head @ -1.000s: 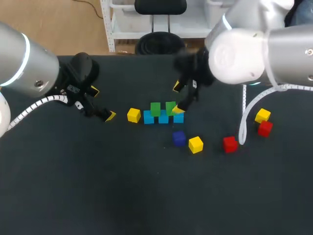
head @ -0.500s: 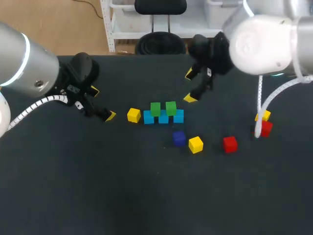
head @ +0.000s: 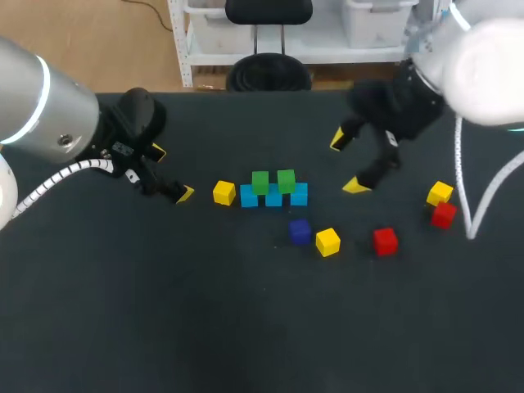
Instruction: Place the blue cubes, place green cubes on the blue cubes, place the yellow cubes on the green cubes, then place the red cubes on the yellow cubes, and place purple cube on the red cubes.
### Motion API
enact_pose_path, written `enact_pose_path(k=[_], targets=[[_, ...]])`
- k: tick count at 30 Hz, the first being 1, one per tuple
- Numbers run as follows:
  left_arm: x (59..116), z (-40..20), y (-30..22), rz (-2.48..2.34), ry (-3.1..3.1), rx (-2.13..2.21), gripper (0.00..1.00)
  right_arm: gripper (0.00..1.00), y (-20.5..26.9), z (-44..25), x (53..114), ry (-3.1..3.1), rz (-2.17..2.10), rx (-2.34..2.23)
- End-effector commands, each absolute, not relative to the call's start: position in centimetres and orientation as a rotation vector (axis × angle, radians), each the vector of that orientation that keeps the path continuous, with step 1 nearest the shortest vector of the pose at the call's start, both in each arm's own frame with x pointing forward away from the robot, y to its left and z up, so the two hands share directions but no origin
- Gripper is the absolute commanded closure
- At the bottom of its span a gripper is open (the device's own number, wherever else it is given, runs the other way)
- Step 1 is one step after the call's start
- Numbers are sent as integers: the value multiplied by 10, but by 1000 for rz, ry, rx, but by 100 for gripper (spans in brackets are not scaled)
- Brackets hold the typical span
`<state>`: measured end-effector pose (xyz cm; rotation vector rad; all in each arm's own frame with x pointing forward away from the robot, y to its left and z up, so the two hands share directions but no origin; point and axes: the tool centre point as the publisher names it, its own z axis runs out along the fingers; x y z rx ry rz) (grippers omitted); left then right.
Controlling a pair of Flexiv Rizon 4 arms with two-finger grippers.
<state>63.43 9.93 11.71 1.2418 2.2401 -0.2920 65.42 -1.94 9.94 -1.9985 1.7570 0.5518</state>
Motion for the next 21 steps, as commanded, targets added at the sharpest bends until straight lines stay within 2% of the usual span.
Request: enact_pose_path(k=[1,21], targets=[[634,117,101,-298,2235,1244,0,0,-31,99,635,1724,548,-2004],[634,117,101,-298,2235,1244,0,0,-35,66,586,1655,632,-2131]])
